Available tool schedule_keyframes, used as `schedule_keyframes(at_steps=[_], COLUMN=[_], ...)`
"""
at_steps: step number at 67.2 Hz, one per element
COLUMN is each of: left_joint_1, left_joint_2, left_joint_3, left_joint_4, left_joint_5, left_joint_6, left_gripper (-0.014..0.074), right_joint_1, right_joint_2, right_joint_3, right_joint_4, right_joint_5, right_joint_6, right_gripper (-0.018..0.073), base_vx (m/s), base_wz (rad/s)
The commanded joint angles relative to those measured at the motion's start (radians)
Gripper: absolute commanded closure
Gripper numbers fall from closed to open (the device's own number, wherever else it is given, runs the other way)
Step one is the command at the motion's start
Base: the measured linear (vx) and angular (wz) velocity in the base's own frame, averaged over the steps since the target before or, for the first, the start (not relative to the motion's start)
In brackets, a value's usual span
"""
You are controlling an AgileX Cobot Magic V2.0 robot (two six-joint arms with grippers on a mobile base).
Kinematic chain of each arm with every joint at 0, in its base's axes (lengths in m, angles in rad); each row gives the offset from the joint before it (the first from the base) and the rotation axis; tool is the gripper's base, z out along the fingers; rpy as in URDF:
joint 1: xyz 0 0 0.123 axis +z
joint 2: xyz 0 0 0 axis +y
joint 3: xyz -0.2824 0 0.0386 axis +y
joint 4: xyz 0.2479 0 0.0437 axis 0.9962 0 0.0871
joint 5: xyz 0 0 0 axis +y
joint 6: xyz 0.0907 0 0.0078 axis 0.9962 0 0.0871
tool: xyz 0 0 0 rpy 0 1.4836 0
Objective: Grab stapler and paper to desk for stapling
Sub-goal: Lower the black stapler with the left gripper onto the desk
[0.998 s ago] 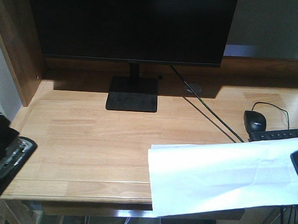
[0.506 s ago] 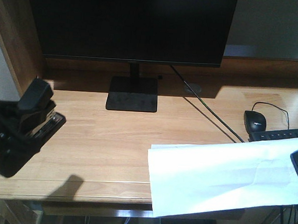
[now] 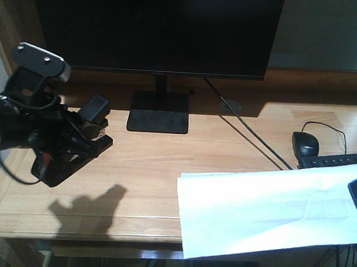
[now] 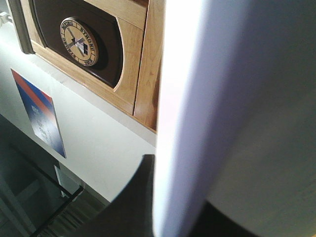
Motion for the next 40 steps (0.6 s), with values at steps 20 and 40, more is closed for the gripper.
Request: schedule_keyframes(at_steps=[20, 40], left_joint_1=[0.215, 0.371], left_joint_2=[0.163, 0.27], left_joint_3=[-0.128, -0.226], left_joint_4=[-0.462, -0.661], left_joint_5=[0.047, 0.248], left_joint_6=[0.516, 0.93], left_gripper=[0.0603, 0.0603], right_joint_1=[0.0, 0.0], right_joint_2=[0.003, 0.003], right_joint_3=[0.023, 0.023], right_joint_4=[0.017, 0.017], right_joint_5=[-0.062, -0.062], right_joint_6=[-0.008, -0.008], right_gripper=[0.0564, 0.0564], base_vx=[0.0, 0.0], base_wz=[0.0, 0.0])
